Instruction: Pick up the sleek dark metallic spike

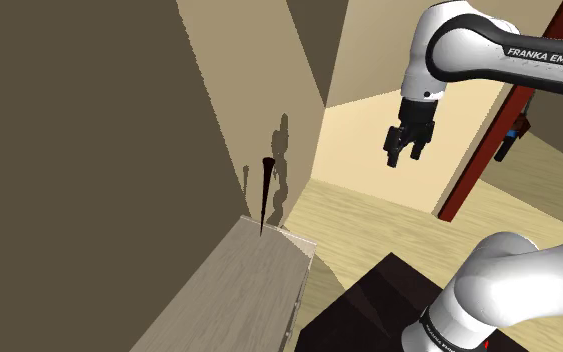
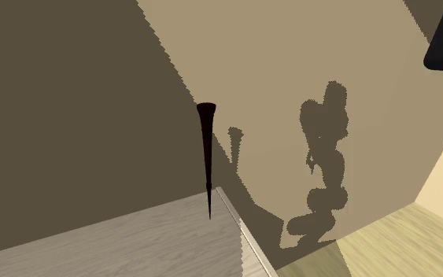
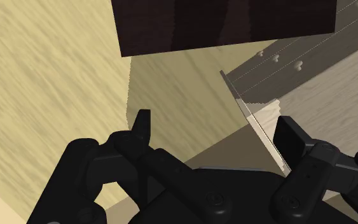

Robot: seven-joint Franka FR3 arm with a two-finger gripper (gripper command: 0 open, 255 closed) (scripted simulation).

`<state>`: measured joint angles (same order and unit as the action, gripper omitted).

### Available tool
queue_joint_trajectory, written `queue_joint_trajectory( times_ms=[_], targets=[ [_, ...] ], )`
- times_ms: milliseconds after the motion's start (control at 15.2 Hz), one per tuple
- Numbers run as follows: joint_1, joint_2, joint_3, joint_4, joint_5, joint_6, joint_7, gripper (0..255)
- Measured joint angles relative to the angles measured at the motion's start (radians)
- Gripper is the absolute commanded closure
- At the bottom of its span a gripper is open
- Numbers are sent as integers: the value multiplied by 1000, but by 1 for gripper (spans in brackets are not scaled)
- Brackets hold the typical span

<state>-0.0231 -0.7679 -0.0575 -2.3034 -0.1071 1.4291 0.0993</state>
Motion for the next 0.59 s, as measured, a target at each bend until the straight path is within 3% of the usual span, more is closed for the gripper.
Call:
queue_joint_trajectory(
  times_ms=[594],
  targets=[
    [35,188,128,103,46,85,144,0]
  ],
)
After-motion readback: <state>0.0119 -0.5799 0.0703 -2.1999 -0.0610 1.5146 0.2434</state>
